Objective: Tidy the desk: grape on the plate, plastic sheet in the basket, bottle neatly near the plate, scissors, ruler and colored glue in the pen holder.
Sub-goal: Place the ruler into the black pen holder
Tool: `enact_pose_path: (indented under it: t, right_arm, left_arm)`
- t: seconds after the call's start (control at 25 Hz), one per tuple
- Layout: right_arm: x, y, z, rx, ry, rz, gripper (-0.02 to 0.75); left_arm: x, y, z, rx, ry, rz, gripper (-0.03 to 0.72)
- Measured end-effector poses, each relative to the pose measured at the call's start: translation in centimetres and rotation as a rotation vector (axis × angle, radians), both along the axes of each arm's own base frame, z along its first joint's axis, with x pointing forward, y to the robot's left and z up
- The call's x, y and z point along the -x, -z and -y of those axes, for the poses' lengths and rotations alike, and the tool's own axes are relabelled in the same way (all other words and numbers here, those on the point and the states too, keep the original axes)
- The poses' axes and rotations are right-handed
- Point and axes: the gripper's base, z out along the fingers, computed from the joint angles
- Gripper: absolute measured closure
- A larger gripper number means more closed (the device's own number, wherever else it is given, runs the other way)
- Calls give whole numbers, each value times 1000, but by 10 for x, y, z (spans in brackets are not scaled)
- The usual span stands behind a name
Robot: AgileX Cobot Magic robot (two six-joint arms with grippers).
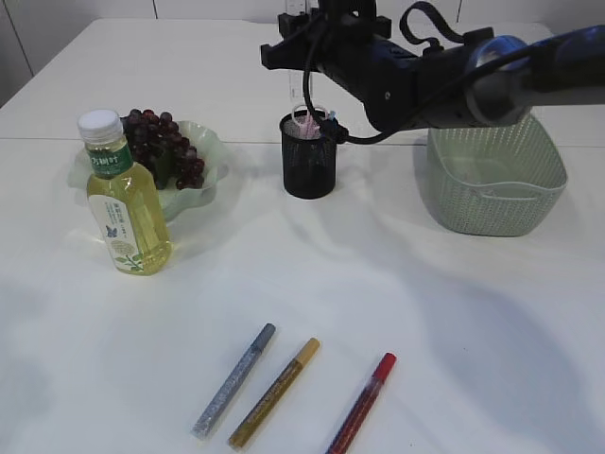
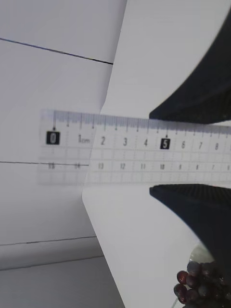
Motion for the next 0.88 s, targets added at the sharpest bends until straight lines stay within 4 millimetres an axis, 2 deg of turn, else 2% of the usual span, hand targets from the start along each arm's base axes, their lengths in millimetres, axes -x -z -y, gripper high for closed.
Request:
enact_pose_path:
  t: [0.6,0.88]
  right_arm:
    - [-19,48,3,25,43,-38,457]
    - [-21,53,5,16,56,-45,457]
  left_arm:
    - [-5,-2,2,24,-3,62,389]
    - [-6,-3,1,18,-4,72,389]
